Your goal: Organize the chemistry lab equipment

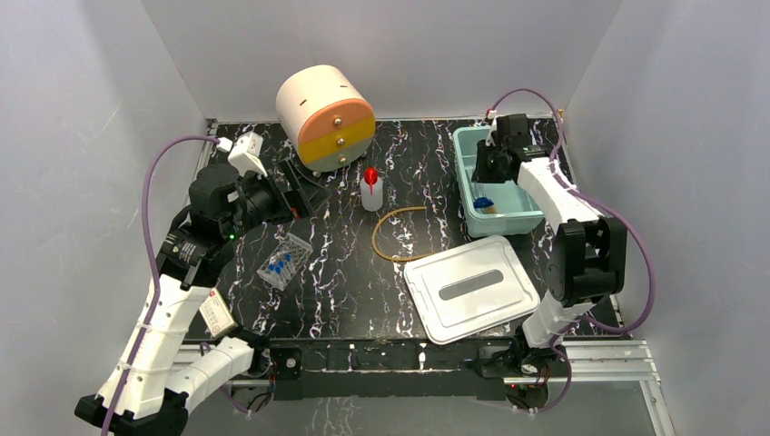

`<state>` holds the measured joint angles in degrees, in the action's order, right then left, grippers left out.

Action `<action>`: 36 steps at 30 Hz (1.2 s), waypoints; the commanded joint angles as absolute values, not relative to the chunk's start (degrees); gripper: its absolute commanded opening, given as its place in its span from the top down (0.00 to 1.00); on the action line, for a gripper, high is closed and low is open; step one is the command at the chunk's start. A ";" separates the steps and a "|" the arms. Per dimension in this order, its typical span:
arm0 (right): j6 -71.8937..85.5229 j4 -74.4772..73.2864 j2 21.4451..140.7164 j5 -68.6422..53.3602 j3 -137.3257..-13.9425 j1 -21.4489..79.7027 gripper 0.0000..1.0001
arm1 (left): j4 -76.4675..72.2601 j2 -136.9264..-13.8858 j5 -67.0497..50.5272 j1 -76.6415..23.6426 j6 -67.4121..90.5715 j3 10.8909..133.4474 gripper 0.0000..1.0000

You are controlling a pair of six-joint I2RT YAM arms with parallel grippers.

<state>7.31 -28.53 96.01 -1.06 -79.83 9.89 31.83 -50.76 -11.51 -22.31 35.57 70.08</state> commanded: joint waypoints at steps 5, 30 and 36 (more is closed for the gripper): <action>5.92 -21.45 99.62 -5.28 -76.49 9.09 0.84 | 33.55 -50.33 -11.62 -22.32 33.94 71.74 0.02; 9.20 -25.62 103.49 -5.95 -82.22 8.83 0.56 | 35.12 -51.06 -11.25 -22.37 31.73 71.63 0.02; 10.50 -28.13 98.44 -2.99 -83.58 8.82 0.50 | 35.24 -51.57 -11.41 -22.40 31.81 71.49 0.02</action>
<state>9.04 -26.98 105.03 -5.21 -79.96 9.02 34.85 -51.46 -11.33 -22.31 32.58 70.13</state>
